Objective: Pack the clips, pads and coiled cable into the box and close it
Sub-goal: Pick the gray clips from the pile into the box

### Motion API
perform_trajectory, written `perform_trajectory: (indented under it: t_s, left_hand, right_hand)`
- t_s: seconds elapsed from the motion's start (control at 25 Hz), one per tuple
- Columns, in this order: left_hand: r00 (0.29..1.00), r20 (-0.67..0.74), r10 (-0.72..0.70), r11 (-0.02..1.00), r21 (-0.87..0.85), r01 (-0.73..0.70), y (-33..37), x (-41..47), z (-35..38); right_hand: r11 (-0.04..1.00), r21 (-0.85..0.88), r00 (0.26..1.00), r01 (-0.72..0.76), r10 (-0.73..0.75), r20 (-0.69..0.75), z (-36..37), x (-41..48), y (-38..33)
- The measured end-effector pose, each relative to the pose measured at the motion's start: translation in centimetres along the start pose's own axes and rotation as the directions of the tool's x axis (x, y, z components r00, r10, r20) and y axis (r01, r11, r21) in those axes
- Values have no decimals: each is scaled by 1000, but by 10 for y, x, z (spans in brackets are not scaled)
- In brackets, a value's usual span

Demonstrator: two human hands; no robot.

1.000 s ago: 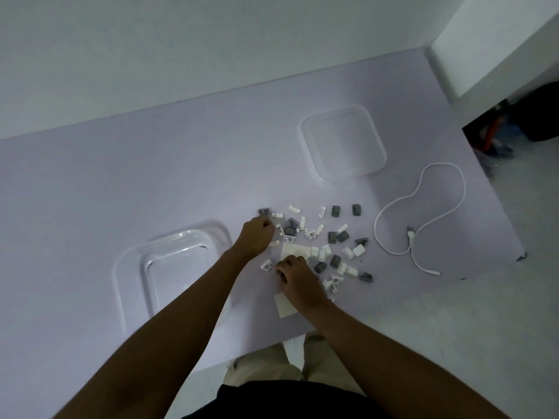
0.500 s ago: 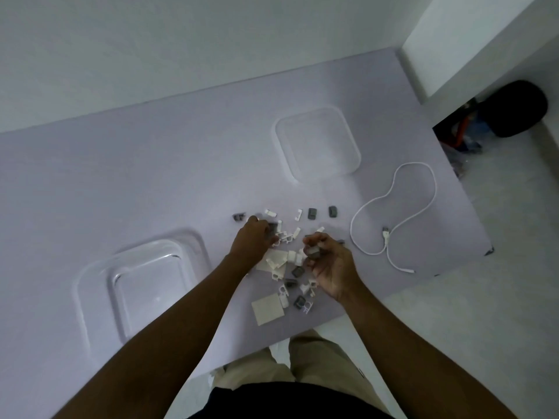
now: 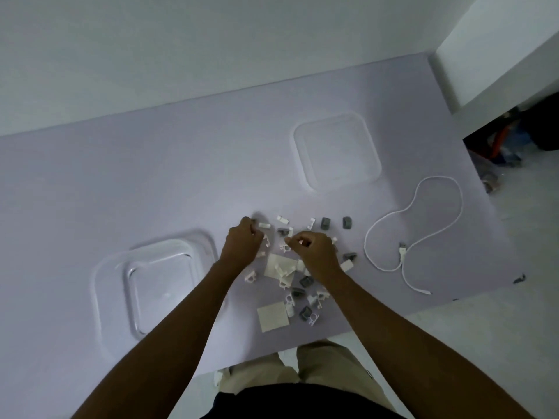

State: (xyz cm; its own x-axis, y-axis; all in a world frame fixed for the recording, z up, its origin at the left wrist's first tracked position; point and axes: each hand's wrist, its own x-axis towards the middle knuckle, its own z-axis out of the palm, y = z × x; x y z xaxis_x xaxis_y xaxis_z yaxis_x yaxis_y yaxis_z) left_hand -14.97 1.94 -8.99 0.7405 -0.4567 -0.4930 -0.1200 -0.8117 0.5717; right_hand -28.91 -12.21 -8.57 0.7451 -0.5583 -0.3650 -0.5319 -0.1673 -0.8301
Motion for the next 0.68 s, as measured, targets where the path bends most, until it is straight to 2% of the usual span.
perform_trajectory:
  t_s: [0.08, 0.2, 0.32, 0.4, 0.48, 0.56, 0.6, 0.68]
  left_hand:
    - [998, -42, -45, 996, 79, 48, -3, 6, -13]
    - [999, -25, -36, 982, 182, 40, -4, 21, -21]
    - [998, 40, -41, 975, 219, 31, -2, 34, -17]
    - [998, 54, -29, 970, 243, 15, 0, 39, -13]
    - [999, 48, -15, 962, 273, 1, 3, 40, -9]
    - [999, 39, -25, 960, 280, 14, 4, 40, -7]
    - [999, 24, -47, 963, 267, 39, 3, 38, -6]
    - [995, -10, -98, 977, 189, 98, 0, 37, -7]
  right_hand:
    - [977, -200, 997, 75, -72, 24, 11, 16, -1]
    - [899, -424, 994, 110, -97, 53, 25, 35, 6]
    - [851, -508, 991, 134, -116, 68, 29, 44, 9]
    - [865, -475, 987, 163, -147, 71, 29, 46, 9]
    - [939, -314, 990, 144, -135, 52, 25, 49, 4]
    - [1000, 22, 1000, -17, 17, 14, 13, 47, -4]
    - [954, 250, 987, -162, 159, 33, 4, 44, -7]
    - [689, 616, 919, -383, 350, 180, -20, 36, -10]
